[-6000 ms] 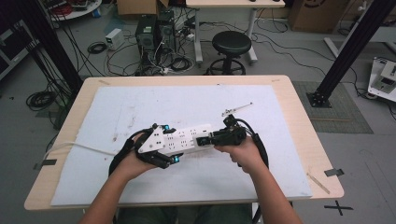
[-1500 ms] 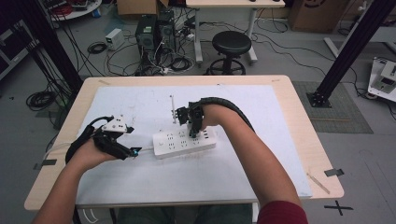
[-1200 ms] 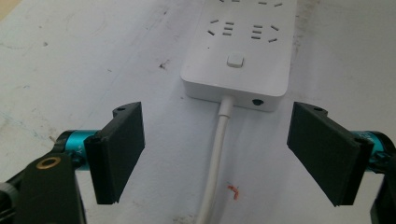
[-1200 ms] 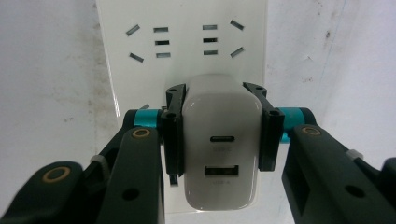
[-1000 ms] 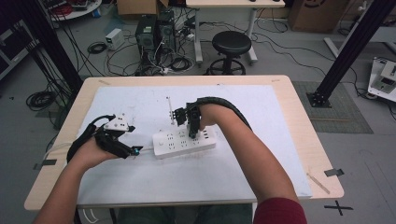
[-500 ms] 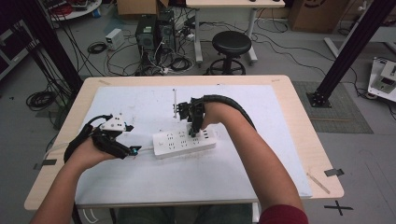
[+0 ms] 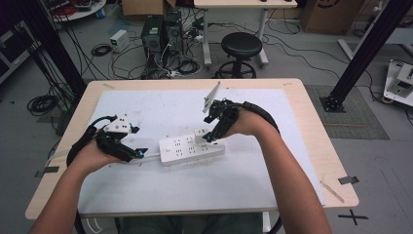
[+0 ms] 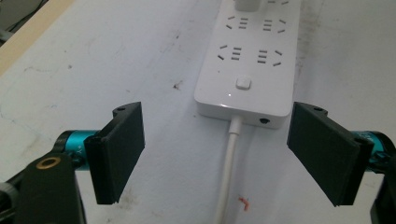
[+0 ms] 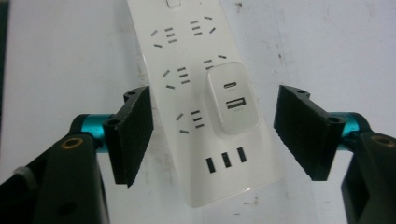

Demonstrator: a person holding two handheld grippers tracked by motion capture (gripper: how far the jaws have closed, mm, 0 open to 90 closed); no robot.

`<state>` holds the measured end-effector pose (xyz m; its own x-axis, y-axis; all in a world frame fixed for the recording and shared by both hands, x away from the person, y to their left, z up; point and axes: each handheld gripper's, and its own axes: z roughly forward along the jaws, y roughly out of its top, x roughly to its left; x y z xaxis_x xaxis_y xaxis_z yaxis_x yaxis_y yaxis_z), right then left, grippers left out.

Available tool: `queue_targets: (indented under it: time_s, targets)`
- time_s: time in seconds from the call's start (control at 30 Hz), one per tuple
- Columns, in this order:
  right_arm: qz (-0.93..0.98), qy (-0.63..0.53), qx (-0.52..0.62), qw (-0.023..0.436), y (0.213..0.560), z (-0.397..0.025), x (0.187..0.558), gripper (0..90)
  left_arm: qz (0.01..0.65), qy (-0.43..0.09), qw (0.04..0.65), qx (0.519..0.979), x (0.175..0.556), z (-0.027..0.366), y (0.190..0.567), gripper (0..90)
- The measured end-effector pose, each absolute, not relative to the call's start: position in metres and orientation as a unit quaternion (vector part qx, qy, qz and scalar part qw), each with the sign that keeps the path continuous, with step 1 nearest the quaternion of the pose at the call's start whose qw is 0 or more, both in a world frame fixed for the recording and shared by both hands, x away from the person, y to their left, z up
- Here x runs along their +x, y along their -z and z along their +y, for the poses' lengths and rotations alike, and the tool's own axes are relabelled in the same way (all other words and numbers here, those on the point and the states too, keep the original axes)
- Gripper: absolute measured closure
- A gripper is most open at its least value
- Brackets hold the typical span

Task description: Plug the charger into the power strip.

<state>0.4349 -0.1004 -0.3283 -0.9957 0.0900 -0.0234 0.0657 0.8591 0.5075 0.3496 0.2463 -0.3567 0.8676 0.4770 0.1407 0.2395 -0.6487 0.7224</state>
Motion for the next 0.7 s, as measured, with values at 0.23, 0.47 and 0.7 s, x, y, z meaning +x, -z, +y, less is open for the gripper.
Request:
queue_targets:
  time_s: [0.23,0.47,0.7]
  targets:
    - [0.945,-0.317,0.071,0.027,0.328,-0.125,0.423,24.4,0.194,-0.162,0.372,0.893,0.350,0.247,0.354,19.1]
    - [0.928,-0.358,0.095,0.042,0.323,-0.148,0.405,21.1,0.186,-0.164,0.381,0.891,0.355,0.247,0.350,19.1]
    - [0.897,-0.421,0.121,0.061,0.325,-0.180,0.387,20.3,0.173,-0.170,0.399,0.884,0.362,0.242,0.346,19.1]
